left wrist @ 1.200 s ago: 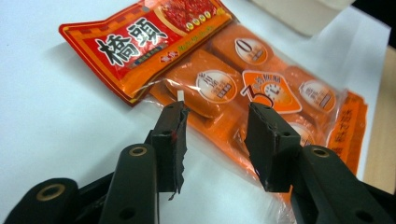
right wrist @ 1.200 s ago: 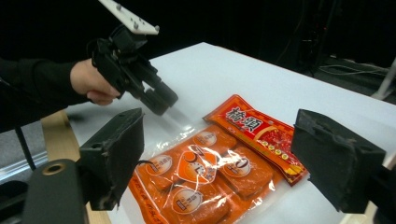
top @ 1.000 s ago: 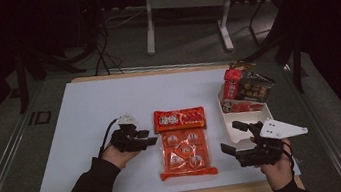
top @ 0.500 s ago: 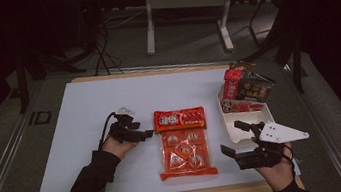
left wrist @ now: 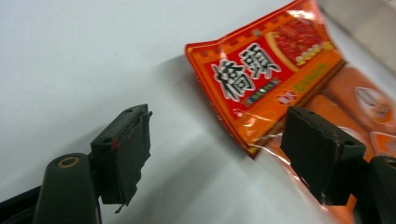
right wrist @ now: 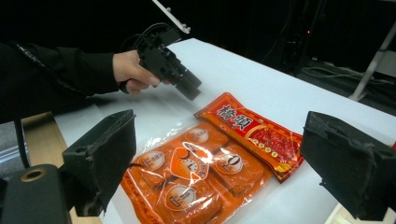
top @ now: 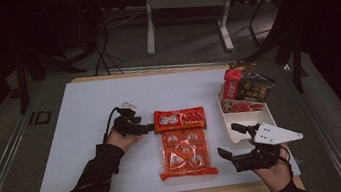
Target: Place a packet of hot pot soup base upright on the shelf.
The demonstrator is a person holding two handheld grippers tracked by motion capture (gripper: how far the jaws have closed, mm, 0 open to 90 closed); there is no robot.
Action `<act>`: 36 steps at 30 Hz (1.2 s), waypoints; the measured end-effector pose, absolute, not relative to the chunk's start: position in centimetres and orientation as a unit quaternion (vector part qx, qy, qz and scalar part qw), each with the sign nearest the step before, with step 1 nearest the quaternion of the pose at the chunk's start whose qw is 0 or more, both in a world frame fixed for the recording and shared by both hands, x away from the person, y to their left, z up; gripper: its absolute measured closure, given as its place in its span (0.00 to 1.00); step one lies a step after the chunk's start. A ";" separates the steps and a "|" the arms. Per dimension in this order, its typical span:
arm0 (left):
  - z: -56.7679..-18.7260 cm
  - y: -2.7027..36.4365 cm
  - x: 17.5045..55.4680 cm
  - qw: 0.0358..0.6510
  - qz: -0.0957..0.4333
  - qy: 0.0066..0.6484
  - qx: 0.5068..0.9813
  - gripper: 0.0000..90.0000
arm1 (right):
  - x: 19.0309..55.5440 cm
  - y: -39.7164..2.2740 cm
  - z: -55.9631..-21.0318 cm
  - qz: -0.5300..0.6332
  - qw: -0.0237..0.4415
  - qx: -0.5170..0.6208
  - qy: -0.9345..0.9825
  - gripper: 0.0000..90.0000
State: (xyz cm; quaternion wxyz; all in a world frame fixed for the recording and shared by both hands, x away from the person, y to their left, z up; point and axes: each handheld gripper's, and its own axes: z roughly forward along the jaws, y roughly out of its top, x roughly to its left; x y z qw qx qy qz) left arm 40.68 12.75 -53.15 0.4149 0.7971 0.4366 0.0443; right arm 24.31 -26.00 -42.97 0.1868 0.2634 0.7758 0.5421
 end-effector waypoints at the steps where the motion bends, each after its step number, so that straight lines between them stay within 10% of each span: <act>1: -53.3 12.7 40.8 0.413 0.045 0.435 0.798 0.27 | 24.3 -26.0 -43.0 0.542 0.186 0.264 0.776 0.12; 36: -54.8 8.3 43.2 0.412 -0.013 0.408 0.814 0.68 | 24.3 -25.9 -43.0 0.546 0.172 0.262 0.777 0.14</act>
